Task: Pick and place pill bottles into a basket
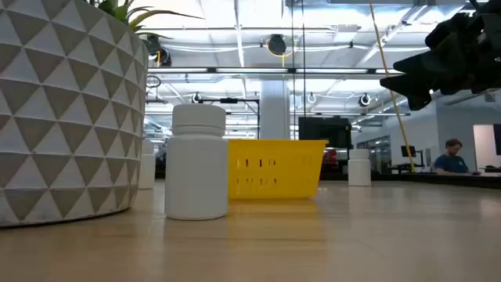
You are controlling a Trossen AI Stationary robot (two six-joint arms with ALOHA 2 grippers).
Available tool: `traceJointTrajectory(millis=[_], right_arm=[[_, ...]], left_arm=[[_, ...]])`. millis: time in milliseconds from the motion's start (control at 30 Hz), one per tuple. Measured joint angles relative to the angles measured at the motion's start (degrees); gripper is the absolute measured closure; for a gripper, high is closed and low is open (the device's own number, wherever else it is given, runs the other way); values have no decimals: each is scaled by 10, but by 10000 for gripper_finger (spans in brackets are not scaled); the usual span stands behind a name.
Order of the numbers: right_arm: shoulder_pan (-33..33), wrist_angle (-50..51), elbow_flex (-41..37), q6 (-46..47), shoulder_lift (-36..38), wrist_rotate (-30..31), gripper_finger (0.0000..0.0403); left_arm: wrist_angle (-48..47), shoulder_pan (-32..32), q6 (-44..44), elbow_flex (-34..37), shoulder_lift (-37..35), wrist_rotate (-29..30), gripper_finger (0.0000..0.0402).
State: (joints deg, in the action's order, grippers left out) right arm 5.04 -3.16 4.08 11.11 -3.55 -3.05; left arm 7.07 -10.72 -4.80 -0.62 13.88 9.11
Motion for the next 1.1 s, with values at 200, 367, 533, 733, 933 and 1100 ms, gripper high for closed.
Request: traceJointTrajectory(millis=[200,367,533,733,933,1100], right_arm=[[0,1,0,0,0,0,190],[0,3,0,0,0,0,190],[0,4,0,0,0,0,190],[0,4,0,0,0,0,190],[0,4,0,0,0,2,190],[0,-36,5,8,-2,84,190]], left_arm=[[0,0,-3,0,0,0,252],[0,0,-2,0,0,0,252],[0,0,0,0,0,0,252],[0,0,0,0,0,0,252],[0,0,1,0,0,0,252],[0,0,3,0,0,0,252]])
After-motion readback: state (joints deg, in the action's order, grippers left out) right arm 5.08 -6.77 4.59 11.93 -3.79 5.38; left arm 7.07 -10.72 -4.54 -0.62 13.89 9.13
